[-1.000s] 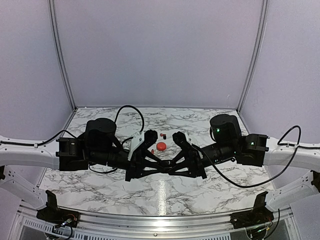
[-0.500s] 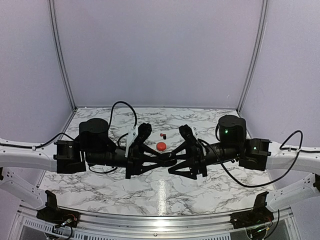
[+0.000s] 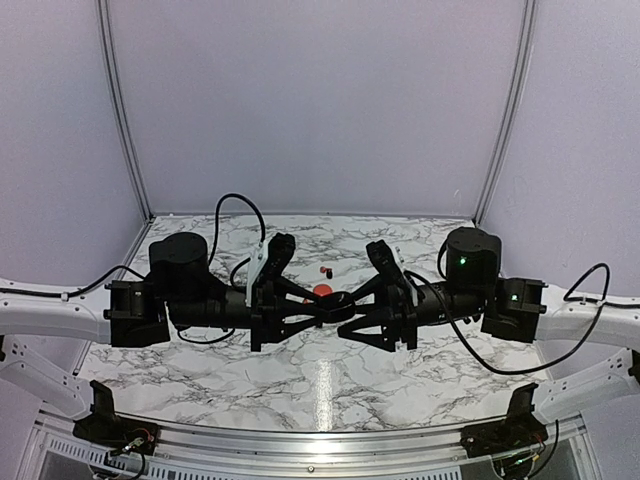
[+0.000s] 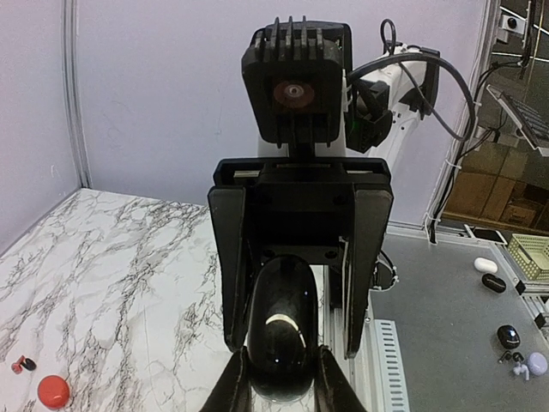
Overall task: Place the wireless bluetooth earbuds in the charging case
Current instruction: Pass from the left arm to the right
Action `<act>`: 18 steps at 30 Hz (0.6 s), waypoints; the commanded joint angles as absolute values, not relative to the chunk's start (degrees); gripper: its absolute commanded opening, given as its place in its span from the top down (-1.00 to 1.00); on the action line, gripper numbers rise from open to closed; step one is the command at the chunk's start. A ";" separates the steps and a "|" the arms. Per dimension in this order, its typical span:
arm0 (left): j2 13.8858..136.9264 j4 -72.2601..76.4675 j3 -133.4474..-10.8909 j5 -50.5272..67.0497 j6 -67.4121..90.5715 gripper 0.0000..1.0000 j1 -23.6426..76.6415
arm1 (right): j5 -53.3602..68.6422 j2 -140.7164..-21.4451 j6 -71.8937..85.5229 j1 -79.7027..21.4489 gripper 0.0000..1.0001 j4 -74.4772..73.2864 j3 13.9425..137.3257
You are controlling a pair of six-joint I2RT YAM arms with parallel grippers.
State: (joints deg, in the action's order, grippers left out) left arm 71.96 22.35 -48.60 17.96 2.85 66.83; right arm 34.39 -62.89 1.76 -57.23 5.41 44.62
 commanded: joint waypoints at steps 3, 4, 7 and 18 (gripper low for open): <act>71.09 25.58 -47.69 19.30 4.64 0.97 67.15 | 34.41 -61.67 2.18 -56.86 -0.02 7.24 45.98; 70.92 25.58 -47.58 19.18 4.74 0.97 67.15 | 34.45 -61.55 2.21 -56.86 -0.01 7.26 45.96; 70.52 25.56 -47.47 19.30 4.96 0.97 67.15 | 34.90 -61.55 2.07 -56.82 0.01 7.68 45.98; 71.37 26.14 -48.05 19.66 4.88 0.98 67.15 | 36.35 -62.69 1.86 -56.85 0.17 8.46 46.65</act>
State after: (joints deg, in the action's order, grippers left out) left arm 71.96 22.96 -47.92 18.90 4.89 66.83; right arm 35.14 -62.65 1.72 -57.23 6.74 44.75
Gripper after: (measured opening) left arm 0.220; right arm 0.431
